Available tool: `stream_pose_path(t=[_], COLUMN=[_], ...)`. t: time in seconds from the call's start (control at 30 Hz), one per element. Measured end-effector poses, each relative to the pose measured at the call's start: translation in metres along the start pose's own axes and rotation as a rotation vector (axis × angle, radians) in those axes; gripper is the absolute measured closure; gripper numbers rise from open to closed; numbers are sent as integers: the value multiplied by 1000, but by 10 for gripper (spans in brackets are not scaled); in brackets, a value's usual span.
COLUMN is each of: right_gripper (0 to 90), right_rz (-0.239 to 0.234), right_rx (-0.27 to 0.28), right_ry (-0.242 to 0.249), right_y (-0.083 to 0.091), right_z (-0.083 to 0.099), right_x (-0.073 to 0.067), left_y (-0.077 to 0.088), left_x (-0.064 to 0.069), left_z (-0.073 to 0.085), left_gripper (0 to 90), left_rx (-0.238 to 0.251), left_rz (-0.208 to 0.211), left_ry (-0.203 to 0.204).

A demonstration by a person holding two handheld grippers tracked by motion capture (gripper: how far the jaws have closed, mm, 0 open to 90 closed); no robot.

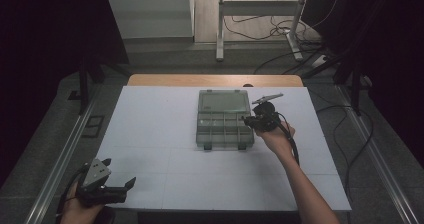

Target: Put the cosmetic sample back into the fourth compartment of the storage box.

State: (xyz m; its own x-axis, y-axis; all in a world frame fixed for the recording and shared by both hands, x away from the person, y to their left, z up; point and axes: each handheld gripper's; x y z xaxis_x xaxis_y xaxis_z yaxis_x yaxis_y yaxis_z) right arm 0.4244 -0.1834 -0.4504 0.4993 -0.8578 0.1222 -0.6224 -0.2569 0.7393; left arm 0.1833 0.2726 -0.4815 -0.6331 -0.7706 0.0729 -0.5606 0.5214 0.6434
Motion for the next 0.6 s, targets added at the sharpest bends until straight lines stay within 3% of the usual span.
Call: stream_pose_path(t=[0.6], right_gripper=[799], right_rz=[49], right_rx=[-21], right_ry=[-22], right_y=[-22], right_z=[-11], right_x=[9], left_y=[0], left_x=[0], left_z=[0], left_gripper=[20], left_rx=[-1], left_rz=[1], left_ry=[-1])
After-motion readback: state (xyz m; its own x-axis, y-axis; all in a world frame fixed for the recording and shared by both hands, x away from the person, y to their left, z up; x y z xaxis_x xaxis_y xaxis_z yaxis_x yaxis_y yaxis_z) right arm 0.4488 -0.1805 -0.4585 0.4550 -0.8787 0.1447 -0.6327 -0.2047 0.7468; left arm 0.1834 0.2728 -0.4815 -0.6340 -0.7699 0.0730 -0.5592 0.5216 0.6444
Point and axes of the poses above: each handheld gripper's, and its own axes: y roughly backward along the jaws, z roughly out of its underside, x roughly to its right, and after that the axes turned 14 degrees about z, right-handed
